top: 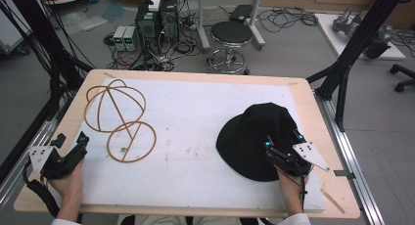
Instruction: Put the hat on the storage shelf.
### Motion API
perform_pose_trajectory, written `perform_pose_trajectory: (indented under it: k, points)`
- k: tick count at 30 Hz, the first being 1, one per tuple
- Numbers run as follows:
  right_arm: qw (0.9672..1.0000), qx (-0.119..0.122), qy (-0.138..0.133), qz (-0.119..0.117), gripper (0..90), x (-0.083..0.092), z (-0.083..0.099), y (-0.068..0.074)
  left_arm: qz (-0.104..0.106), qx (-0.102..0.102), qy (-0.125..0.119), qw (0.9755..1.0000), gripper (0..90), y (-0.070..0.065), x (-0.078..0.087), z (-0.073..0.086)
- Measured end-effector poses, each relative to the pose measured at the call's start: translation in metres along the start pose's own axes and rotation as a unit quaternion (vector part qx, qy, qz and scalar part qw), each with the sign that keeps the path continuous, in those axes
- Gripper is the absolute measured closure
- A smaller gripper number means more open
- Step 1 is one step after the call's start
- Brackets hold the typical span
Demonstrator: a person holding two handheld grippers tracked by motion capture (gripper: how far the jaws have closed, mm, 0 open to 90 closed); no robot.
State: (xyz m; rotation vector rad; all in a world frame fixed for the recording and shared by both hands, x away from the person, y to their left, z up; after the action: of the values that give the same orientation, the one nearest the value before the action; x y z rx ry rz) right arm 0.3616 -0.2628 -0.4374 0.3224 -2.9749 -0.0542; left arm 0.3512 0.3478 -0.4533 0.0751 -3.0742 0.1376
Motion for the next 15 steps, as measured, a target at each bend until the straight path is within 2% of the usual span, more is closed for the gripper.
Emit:
perform_pose_trajectory:
  k: [15]
  points:
    - [0.9998, -0.011, 0.014, 0.005, 13.4, -0.0063, 0.0045, -0.0019, 0.000, -0.001, 0.000, 1.0000, 30.8, 0.0002, 0.0002, 0.0001]
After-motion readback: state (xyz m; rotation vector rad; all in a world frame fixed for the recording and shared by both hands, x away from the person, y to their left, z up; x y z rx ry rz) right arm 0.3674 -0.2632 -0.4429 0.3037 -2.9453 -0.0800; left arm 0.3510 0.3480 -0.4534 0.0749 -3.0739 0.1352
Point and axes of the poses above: each handheld gripper's, and its own axes: x roughly backward along the jaws, z roughly out of its underside, y roughly to its left, the point moved 10 cm from there along -x, roughly forward along the jaws, and after that the axes turned 3 degrees about -x, right-handed, at the moved point
